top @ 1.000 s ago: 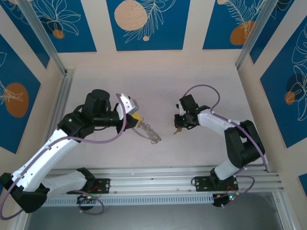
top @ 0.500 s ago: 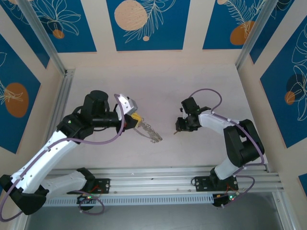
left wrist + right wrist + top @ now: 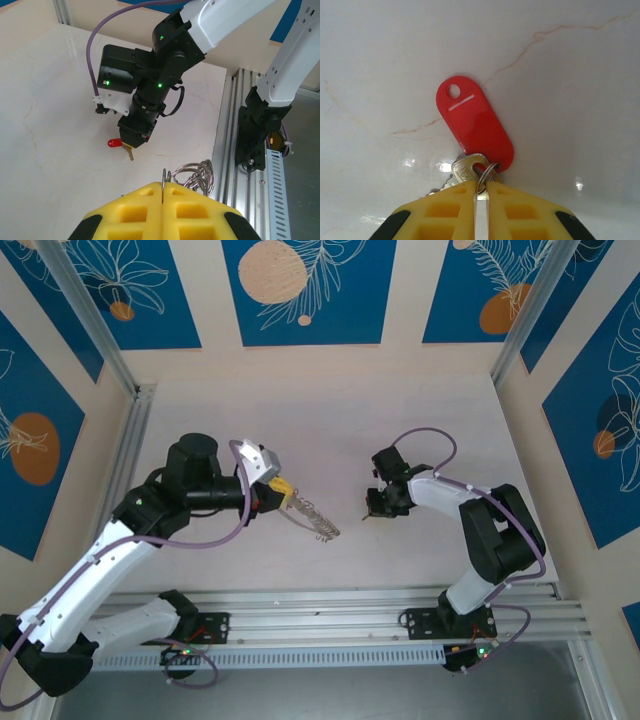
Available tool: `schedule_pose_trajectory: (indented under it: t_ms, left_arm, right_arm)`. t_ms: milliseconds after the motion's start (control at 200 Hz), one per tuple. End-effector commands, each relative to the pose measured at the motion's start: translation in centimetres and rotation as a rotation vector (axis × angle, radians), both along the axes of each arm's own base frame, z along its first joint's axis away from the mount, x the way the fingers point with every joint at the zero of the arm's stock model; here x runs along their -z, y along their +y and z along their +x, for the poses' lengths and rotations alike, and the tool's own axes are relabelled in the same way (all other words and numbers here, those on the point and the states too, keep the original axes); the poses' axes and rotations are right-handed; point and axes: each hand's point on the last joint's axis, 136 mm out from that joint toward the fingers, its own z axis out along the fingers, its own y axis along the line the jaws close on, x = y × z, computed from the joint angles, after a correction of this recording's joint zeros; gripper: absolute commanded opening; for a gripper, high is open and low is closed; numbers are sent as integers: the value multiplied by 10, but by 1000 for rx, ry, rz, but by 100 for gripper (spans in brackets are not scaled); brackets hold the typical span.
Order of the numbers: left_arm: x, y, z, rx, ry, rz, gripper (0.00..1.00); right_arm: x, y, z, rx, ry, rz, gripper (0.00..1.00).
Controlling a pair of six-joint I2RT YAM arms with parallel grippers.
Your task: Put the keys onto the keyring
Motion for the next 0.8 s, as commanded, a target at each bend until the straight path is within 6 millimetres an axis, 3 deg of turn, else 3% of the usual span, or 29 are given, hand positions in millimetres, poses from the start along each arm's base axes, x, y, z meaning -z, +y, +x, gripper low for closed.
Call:
schedule_pose_trajectory:
  t_ms: [0,115,260,470,630,795]
  left_arm:
    - [-19,0,-3,15,-39,-60,0]
    - [-21,0,-3,15,-42,-65,0]
    - [-22,0,-3,16,-38,-64,0]
    - [-21,1,-2,13,-33,-63,0]
    - [-20,0,0,11,-25,-59,0]
    - [-25,1,5,-5,-37,-46,0]
  right_arm:
    - [1,-4,-1,10,6,-31,13]
    - [2,-6,1,9,3,-37,13]
    - [2,-6,1,11,-8,-28,0]
    - [-14,-1,1,-37,-66,-16,0]
    - [-61,23,-2,-243,-306,-47,0]
    - [-122,50,-32,-480,-574,58,0]
